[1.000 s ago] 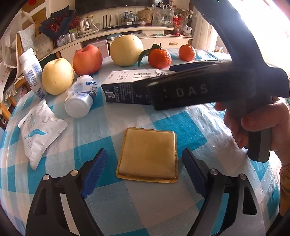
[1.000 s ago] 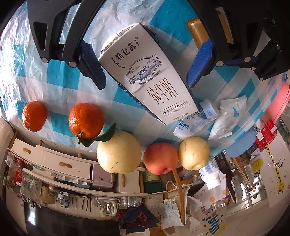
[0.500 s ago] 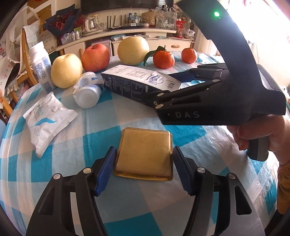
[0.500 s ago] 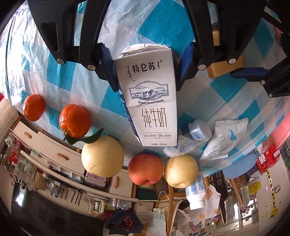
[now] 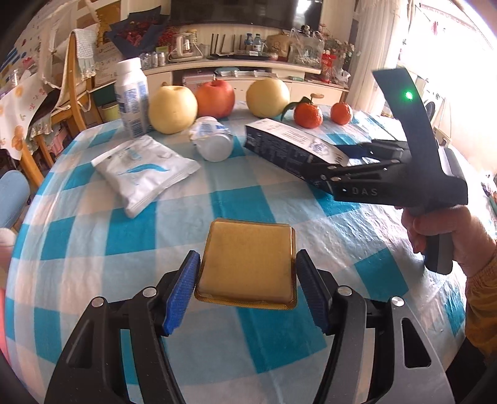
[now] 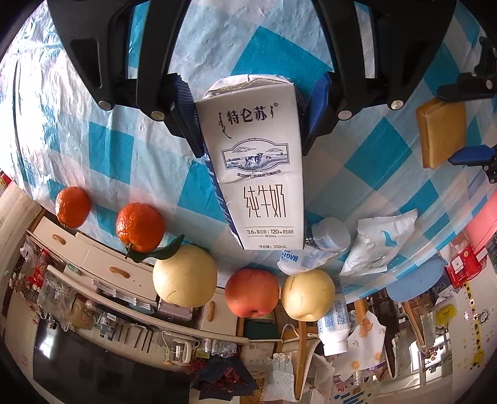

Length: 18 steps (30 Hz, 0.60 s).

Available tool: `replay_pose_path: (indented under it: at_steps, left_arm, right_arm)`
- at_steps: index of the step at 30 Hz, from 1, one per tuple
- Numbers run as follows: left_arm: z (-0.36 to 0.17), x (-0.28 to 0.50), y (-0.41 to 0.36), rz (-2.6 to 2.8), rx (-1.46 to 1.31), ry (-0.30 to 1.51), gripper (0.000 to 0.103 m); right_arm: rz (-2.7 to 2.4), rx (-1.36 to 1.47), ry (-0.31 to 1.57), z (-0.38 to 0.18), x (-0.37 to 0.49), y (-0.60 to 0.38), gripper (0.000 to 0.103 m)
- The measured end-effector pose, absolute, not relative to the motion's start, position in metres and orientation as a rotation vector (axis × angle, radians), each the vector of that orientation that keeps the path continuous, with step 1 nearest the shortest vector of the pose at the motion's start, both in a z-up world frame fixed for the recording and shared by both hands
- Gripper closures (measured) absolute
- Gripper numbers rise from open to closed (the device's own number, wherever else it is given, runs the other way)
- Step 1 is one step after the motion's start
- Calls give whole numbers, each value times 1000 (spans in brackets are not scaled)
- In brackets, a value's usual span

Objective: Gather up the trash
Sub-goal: 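Lift and carry the carton and gold packet over the pink bucket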

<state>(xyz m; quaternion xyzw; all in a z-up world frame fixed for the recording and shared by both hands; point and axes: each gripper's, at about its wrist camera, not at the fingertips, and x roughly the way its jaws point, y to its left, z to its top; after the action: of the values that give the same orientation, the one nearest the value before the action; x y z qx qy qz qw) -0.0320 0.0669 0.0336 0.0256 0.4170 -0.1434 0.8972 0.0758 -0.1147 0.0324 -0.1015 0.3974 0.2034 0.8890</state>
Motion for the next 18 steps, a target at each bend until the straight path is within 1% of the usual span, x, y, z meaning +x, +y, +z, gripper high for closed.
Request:
replay_pose_path:
  at_steps: [9, 18]
  left_arm:
    - [43, -38, 111, -227, -2, 823, 39]
    - [52, -34, 163, -91, -29, 782, 39]
  right_arm:
    - [353, -174, 814, 35, 50, -114, 42]
    - [329, -129, 786, 43, 6, -91, 42]
